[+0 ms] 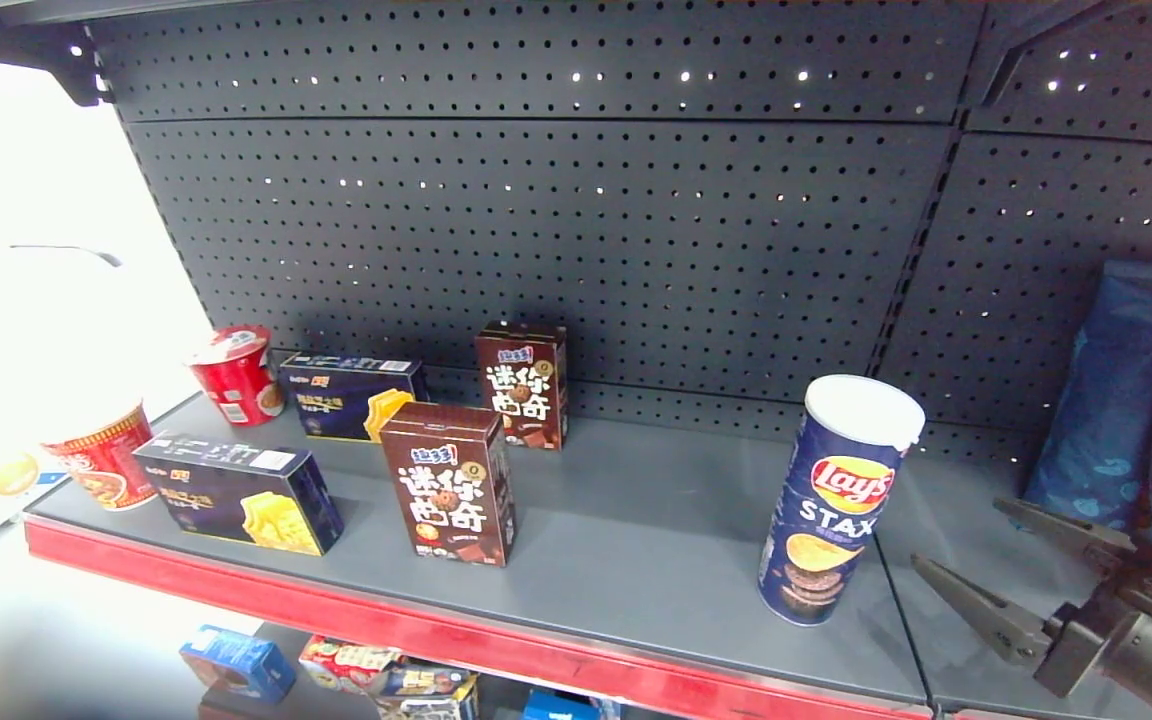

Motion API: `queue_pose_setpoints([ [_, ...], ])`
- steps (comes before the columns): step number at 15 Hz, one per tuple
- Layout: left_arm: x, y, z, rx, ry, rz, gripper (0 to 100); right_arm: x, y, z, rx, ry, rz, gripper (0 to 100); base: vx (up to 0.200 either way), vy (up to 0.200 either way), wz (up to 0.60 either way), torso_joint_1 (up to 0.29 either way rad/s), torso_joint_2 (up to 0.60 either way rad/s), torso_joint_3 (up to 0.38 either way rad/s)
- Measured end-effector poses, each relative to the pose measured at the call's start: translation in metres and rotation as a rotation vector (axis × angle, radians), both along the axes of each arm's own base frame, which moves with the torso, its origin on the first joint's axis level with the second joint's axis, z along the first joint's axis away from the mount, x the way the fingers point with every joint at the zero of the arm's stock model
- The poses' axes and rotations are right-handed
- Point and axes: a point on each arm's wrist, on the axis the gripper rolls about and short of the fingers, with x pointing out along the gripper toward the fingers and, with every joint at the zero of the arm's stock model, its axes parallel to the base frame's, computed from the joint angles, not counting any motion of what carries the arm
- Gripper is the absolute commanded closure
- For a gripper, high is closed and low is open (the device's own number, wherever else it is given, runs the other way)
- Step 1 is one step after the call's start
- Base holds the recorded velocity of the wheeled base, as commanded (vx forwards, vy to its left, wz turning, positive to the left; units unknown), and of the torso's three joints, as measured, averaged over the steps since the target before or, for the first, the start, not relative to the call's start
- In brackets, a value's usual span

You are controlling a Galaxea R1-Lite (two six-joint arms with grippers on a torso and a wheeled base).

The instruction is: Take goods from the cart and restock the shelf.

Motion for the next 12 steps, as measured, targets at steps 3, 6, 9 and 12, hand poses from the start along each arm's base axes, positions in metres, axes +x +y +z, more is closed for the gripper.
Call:
queue_pose_setpoints([
  [3,0.0,0.0,0.0,0.0,0.0,0.0,100,-0.021,-0.009,0.0,-0.023,0.062,-0.038,0,0.0,0.0,0.0,0.0,0.0,0.0],
  [6,0.0,0.0,0.0,0.001,0.0,0.0,100,-0.029,-0.021,0.011,-0.002,-0.004,-0.163,0,0.0,0.0,0.0,0.0,0.0,0.0],
  [9,0.0,0.0,0.0,0.001,-0.001,-0.001,100,-0.04,-0.029,0.007,-0.011,0.008,-0.281,0,0.0,0.0,0.0,0.0,0.0,0.0],
  [12,-0.001,0.0,0.0,0.001,-0.013,-0.01,100,-0.051,-0.035,0.002,-0.022,0.035,-0.389,0,0.0,0.0,0.0,0.0,0.0,0.0],
])
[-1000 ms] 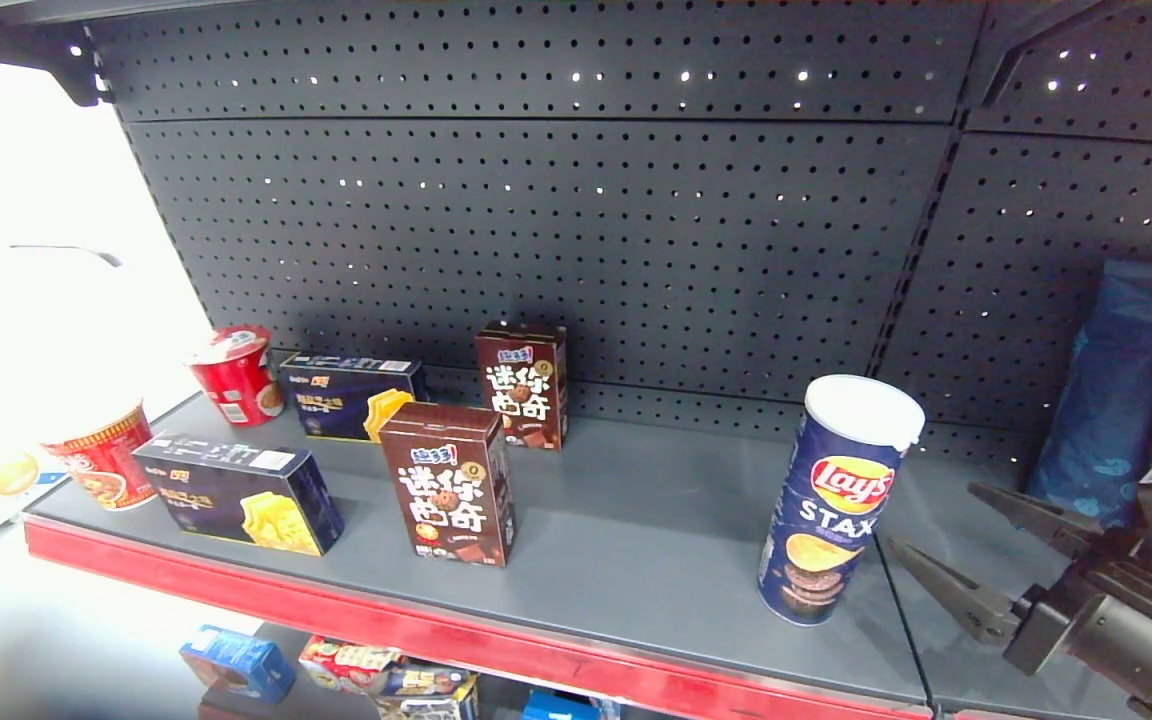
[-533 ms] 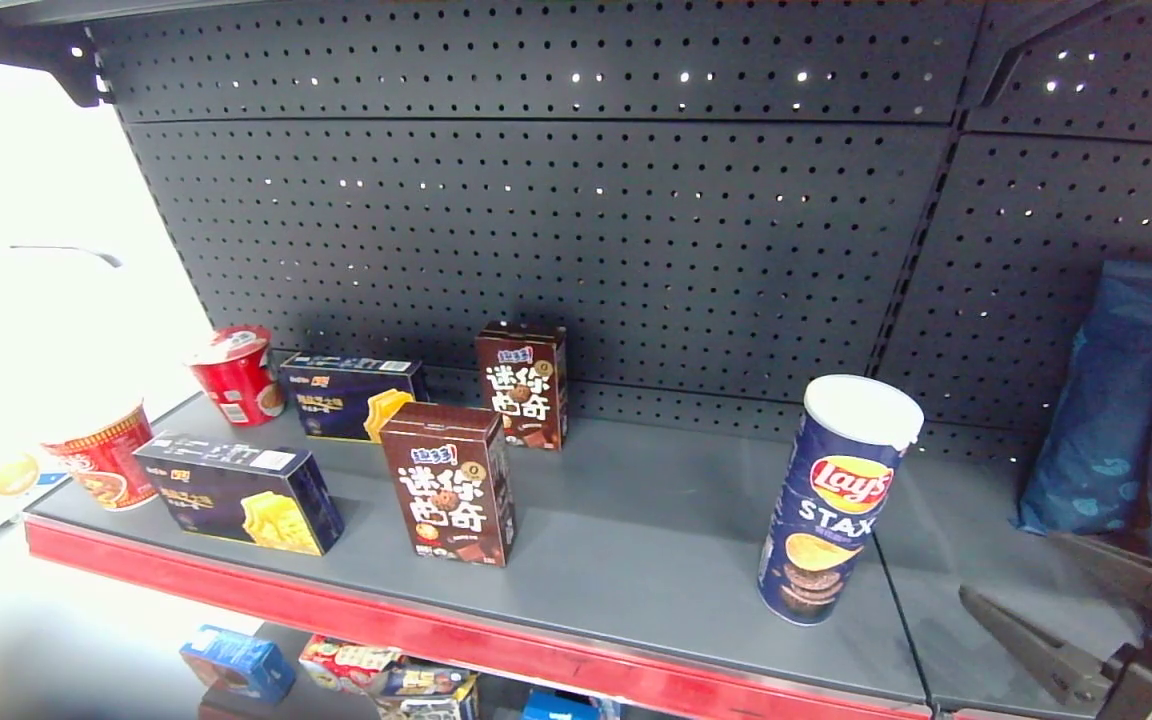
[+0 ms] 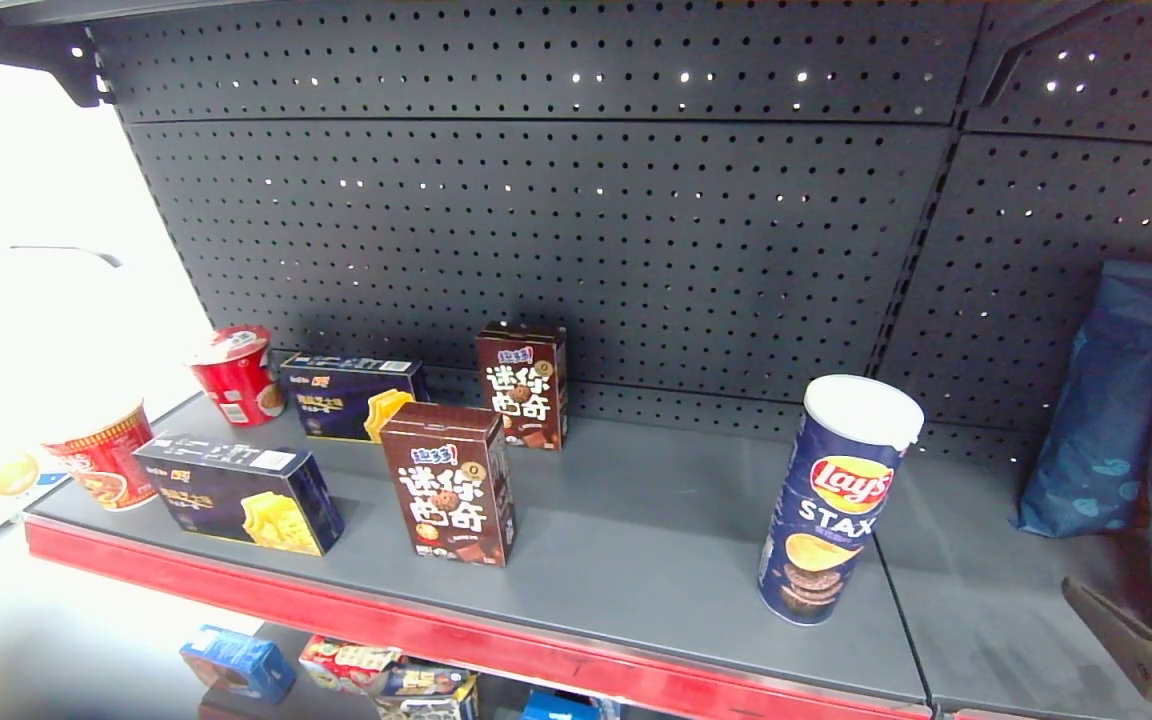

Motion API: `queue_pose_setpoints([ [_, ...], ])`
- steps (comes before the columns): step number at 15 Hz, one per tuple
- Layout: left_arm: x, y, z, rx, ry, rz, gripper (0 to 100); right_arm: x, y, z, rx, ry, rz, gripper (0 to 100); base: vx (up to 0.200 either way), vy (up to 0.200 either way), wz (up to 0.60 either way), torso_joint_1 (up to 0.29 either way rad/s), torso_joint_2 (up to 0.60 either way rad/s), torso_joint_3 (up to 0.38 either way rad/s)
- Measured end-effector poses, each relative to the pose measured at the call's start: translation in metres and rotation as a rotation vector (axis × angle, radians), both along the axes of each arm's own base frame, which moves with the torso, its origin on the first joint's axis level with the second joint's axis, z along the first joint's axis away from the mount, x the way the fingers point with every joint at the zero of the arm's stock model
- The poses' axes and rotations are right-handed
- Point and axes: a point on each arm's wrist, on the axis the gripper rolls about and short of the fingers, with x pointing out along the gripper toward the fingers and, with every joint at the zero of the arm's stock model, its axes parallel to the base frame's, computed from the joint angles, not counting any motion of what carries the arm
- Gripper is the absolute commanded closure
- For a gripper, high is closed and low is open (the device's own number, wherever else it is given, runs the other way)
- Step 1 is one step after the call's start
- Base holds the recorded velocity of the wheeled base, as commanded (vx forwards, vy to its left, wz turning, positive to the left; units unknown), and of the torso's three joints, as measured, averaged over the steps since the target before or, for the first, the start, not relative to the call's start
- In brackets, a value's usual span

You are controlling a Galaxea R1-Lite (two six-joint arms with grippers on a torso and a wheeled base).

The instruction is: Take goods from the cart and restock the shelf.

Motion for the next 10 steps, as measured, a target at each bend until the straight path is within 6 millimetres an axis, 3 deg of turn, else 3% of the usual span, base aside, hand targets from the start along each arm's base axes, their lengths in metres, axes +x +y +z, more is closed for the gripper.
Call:
queue_pose_setpoints([
  [6,-0.001,0.0,0.001,0.018,-0.022,-0.001,100,-0.043,-0.012,-0.014,-0.009,0.047,-0.094,0,0.0,0.0,0.0,0.0,0.0,0.0],
  [10,-0.011,-0.002,0.043,0.044,-0.137,-0.09,100,-0.073,-0.017,-0.023,-0.002,0.005,-0.207,0,0.0,0.0,0.0,0.0,0.0,0.0],
])
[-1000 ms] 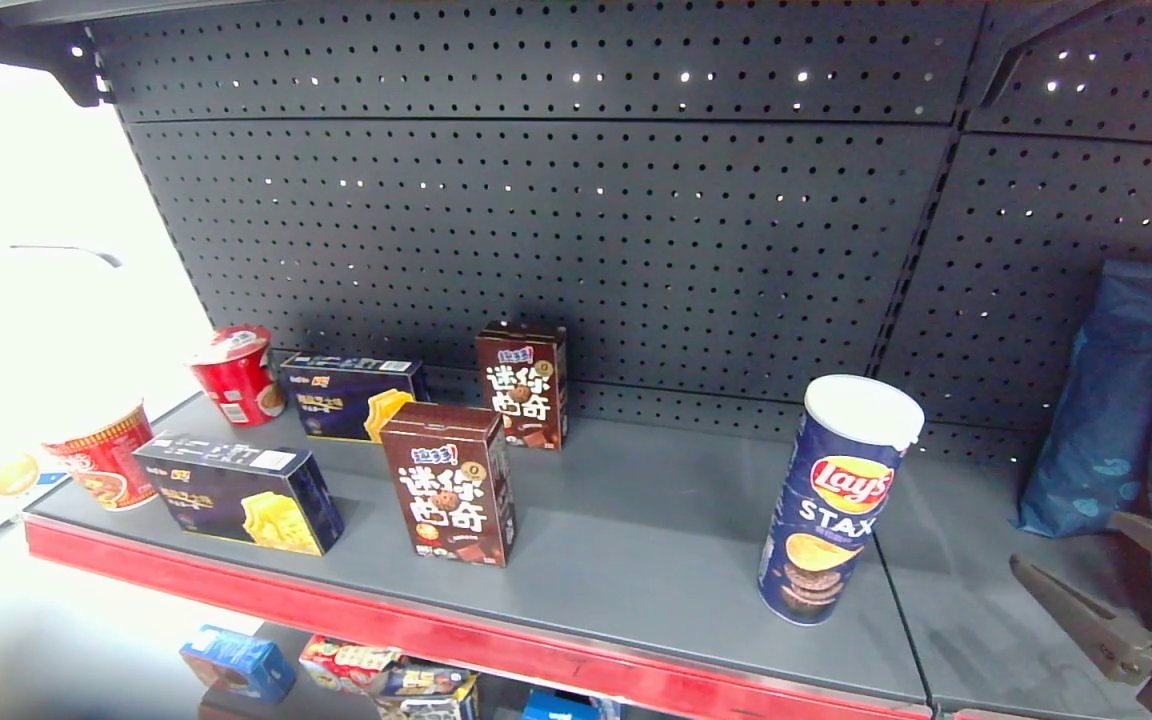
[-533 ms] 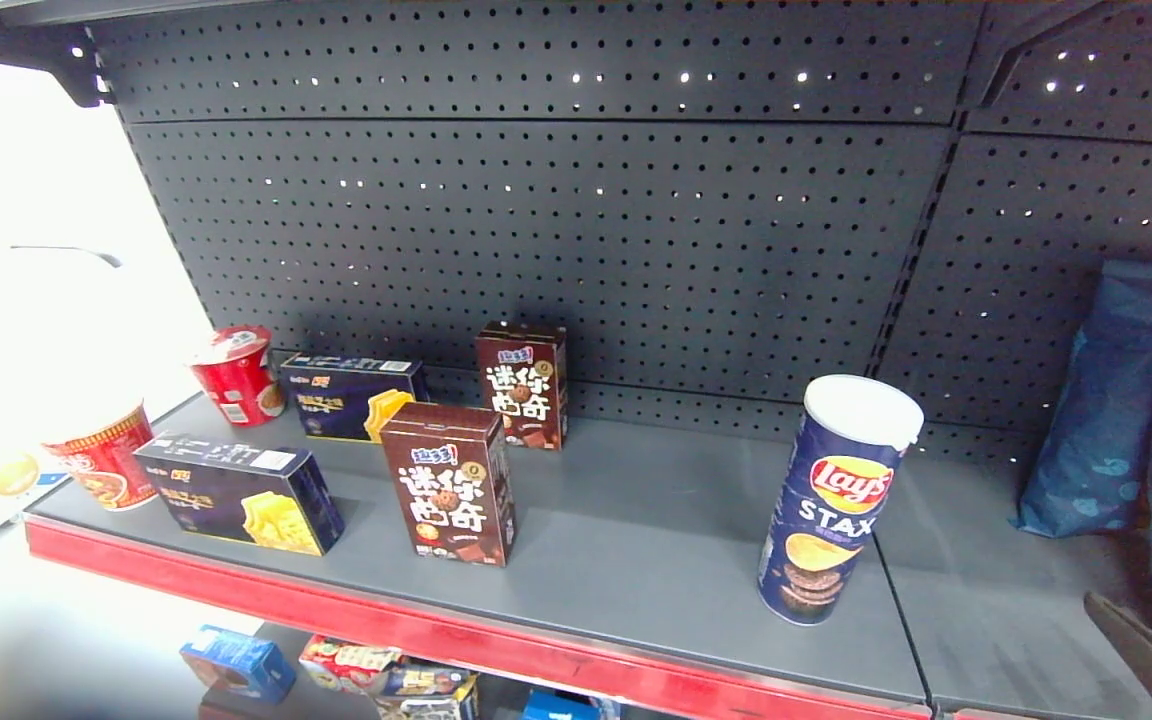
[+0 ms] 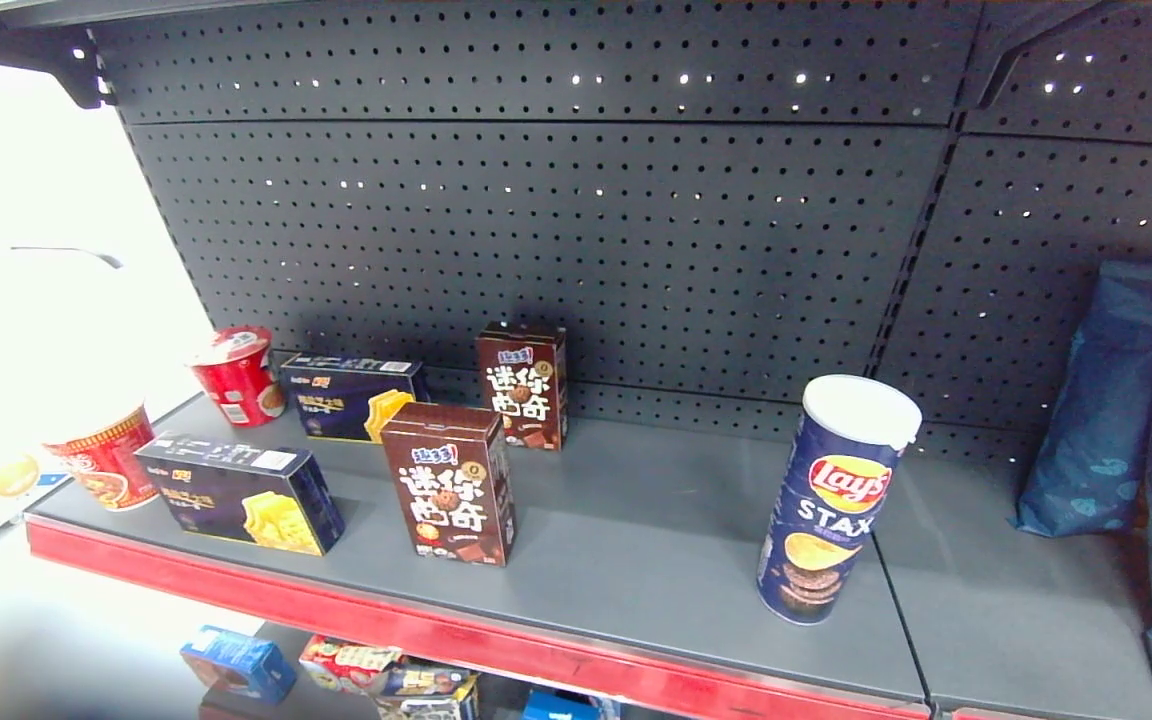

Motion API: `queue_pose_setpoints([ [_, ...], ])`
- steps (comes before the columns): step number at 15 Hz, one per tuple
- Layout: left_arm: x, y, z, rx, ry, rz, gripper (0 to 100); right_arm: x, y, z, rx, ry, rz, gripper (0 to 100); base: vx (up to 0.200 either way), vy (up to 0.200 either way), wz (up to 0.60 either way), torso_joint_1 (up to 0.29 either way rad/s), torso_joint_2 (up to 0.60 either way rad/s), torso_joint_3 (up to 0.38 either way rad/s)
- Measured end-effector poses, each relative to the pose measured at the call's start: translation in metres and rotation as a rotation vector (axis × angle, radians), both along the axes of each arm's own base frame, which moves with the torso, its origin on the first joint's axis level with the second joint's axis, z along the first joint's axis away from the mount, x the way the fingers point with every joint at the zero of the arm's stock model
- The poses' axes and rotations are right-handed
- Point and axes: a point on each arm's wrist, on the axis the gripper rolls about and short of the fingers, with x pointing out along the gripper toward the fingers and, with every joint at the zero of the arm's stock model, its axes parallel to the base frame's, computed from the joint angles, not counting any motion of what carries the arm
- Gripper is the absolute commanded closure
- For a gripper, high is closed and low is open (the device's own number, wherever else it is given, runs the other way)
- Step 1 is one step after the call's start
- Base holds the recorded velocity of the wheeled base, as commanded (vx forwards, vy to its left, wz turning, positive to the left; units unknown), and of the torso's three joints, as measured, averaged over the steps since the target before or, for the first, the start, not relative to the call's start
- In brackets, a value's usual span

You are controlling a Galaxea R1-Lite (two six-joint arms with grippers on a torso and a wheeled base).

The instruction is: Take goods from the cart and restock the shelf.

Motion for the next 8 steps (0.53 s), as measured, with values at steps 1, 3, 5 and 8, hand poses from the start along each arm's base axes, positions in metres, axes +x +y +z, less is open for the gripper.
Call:
queue_pose_setpoints([
  [1,-0.002,-0.001,0.019,0.004,-0.028,-0.027,100,-0.007,0.0,-0.005,0.0,-0.008,-0.02,0,0.0,0.0,0.0,0.0,0.0,0.0],
  [3,-0.001,-0.001,0.058,0.013,-0.059,-0.064,100,-0.02,0.0,-0.017,-0.005,-0.016,-0.033,0,0.0,0.0,0.0,0.0,0.0,0.0],
  [5,0.011,-0.002,0.092,0.037,-0.05,-0.097,100,-0.03,-0.001,-0.03,-0.021,-0.021,-0.054,0,0.0,0.0,0.0,0.0,0.0,0.0],
  [8,0.036,-0.004,0.117,0.098,-0.026,-0.186,100,-0.035,-0.001,-0.033,-0.039,-0.077,-0.057,0,0.0,0.0,0.0,0.0,0.0,0.0],
])
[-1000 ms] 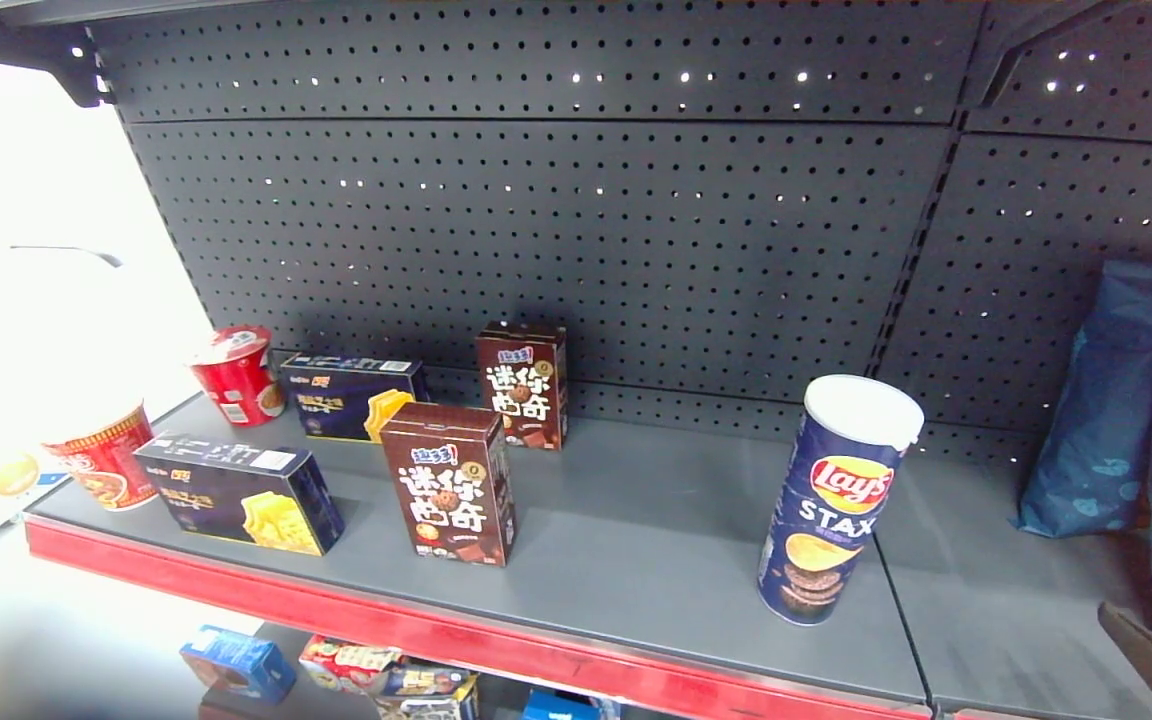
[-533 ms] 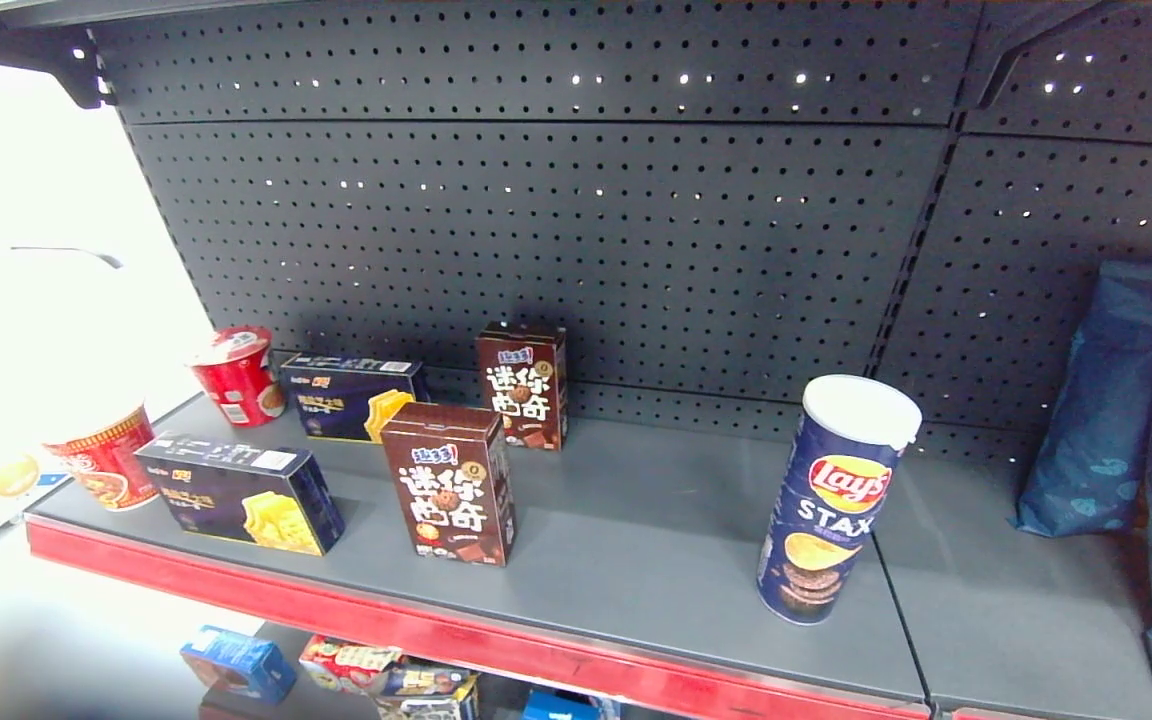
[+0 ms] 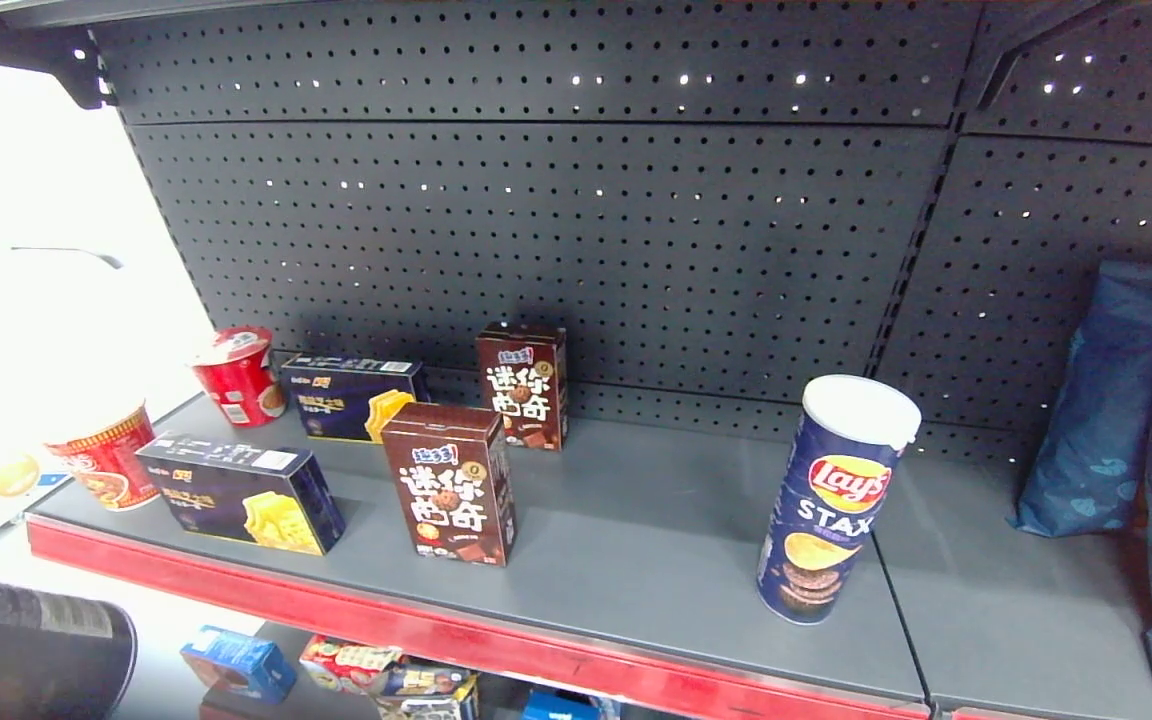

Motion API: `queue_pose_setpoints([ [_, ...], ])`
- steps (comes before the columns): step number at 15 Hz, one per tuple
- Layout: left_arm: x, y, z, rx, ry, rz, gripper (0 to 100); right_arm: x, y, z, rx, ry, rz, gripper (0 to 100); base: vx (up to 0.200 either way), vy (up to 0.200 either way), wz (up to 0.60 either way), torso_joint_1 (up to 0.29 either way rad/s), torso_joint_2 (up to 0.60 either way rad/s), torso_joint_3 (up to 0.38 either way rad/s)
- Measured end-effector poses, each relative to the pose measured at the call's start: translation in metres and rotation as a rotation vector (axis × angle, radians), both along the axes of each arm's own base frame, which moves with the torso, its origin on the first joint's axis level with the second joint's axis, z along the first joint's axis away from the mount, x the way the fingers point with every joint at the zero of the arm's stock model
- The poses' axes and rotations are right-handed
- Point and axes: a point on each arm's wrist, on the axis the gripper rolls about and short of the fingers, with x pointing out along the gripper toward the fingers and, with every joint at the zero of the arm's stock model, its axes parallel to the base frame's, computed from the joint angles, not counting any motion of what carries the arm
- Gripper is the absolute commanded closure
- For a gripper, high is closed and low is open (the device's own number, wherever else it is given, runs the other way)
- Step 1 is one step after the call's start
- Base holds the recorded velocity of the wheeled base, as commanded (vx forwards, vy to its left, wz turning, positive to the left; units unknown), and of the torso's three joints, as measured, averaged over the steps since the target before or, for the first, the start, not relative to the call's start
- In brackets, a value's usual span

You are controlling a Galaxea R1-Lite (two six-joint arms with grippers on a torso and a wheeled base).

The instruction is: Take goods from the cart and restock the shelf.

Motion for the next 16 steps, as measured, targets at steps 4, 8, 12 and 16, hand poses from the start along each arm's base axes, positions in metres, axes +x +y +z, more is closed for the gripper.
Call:
queue_pose_setpoints([
  [4,0.028,-0.001,0.013,0.021,0.052,-0.057,100,-0.002,0.0,-0.001,-0.003,-0.021,0.004,0,0.0,0.0,-0.15,-0.002,0.0,-0.002],
  [8,0.038,-0.002,0.019,0.021,0.069,-0.067,100,-0.002,0.0,0.0,-0.004,-0.024,0.011,0,0.0,0.0,-0.3,0.002,0.0,0.0],
  [12,0.038,-0.002,0.029,0.023,0.048,-0.066,100,-0.002,0.0,-0.001,-0.003,-0.024,0.019,0,0.0,0.0,-0.15,-0.001,0.0,-0.001],
  [16,0.037,-0.002,0.032,0.024,0.038,-0.081,100,-0.002,0.002,0.0,-0.006,-0.024,0.067,0,0.0,0.0,-0.3,-0.043,0.11,0.066],
])
